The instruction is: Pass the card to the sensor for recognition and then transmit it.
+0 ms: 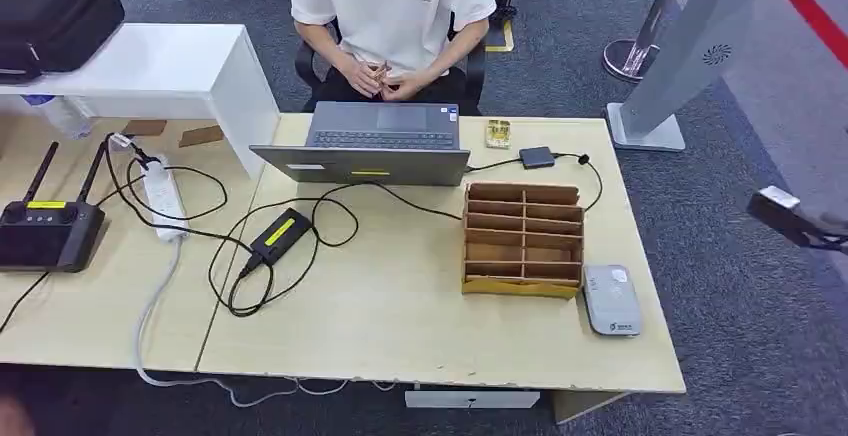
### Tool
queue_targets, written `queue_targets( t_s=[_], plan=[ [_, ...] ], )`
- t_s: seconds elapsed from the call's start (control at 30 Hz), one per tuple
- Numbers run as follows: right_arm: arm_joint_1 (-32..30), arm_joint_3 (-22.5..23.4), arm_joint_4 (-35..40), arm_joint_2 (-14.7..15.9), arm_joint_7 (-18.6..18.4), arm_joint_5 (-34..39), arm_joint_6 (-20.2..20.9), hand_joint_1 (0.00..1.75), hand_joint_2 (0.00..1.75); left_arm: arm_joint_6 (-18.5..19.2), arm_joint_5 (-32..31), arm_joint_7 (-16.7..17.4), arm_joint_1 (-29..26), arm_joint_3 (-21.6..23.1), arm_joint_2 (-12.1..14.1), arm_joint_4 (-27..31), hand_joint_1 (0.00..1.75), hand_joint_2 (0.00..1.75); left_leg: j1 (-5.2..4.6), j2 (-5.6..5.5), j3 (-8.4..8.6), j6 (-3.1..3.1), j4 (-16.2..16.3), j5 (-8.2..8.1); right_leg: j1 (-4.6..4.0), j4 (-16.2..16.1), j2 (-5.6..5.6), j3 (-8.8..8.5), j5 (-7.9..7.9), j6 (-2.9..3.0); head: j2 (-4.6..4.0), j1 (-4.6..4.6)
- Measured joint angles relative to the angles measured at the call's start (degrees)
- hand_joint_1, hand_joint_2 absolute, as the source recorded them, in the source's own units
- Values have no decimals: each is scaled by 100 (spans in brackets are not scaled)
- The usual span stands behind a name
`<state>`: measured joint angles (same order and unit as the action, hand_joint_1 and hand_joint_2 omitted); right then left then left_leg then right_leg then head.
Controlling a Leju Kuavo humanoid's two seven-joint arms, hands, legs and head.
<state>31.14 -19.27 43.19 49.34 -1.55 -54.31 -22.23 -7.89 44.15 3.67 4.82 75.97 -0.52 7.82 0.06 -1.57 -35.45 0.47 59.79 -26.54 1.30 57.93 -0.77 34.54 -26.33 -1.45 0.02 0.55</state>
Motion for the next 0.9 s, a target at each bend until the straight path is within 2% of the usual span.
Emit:
queue_targets(
  t_s=[0.07, 0.13, 0.37, 0.47, 0.57, 0.63, 0.67, 0.77, 0.9],
  plan=[
    [-571, 527, -42, 203, 9, 55, -70, 0, 175, -15, 24, 28, -1, 0, -2, 0, 0, 175, 1, 0, -1, 2, -2, -6, 0, 0, -1, -2, -8, -2, 0, -2],
    [-1079, 1055, -144, 270, 91, 5, -205, 0, 175, -17, 44, 55, -1, 0, -2, 0, 0, 175, 0, 2, 0, 0, -3, -15, 0, 1, 1, -2, -9, -2, 0, -2],
    [-2011, 2371, -470, 179, 184, -337, -210, 0, 175, -61, 94, 85, 6, 0, -11, 0, 0, 175, 1, 25, 18, -2, -6, -26, 0, 1, 30, 0, -12, 1, 0, 0],
    [-2342, 2896, -943, -176, 341, -553, -556, 0, 175, -172, 81, 129, 10, 0, -39, 0, 0, 175, 8, 22, 31, -6, -6, -28, -13, -5, 26, -22, -24, 6, 0, 2],
    [-2655, 3381, -1590, -871, 365, -654, -997, 0, 175, -238, 83, 221, 10, 0, -68, 0, 0, 175, 19, 18, 39, -18, -7, -38, -26, -6, 17, -35, -32, 15, 0, -9],
    [-2826, 3575, -1952, -1317, 319, -719, -1071, 0, 175, -319, 111, 304, 14, 0, -77, 0, 0, 175, 18, 26, 46, -20, -14, -42, -17, -3, 26, -32, -36, 21, 0, 2],
    [-2869, 3632, -2119, -1525, 240, -770, -1082, 0, 175, -361, 122, 323, 16, 0, -79, 0, 0, 0, 17, 34, 51, -20, -17, -42, -20, -3, 34, -32, -36, 21, 0, 2],
    [-3007, 3713, -2494, -2014, 41, -846, -1009, 0, 175, -426, 179, 389, 19, 0, -87, 0, 0, 0, 18, 39, 57, -28, -22, -46, -23, -1, 40, -31, -41, 31, 0, 0],
    [-3022, 3724, -2571, -2125, -15, -877, -964, 0, 175, -435, 190, 426, 19, 0, -87, 0, 0, 0, 18, 42, 58, -29, -23, -46, -22, -1, 41, -31, -41, 31, 0, 0]
  ],
)
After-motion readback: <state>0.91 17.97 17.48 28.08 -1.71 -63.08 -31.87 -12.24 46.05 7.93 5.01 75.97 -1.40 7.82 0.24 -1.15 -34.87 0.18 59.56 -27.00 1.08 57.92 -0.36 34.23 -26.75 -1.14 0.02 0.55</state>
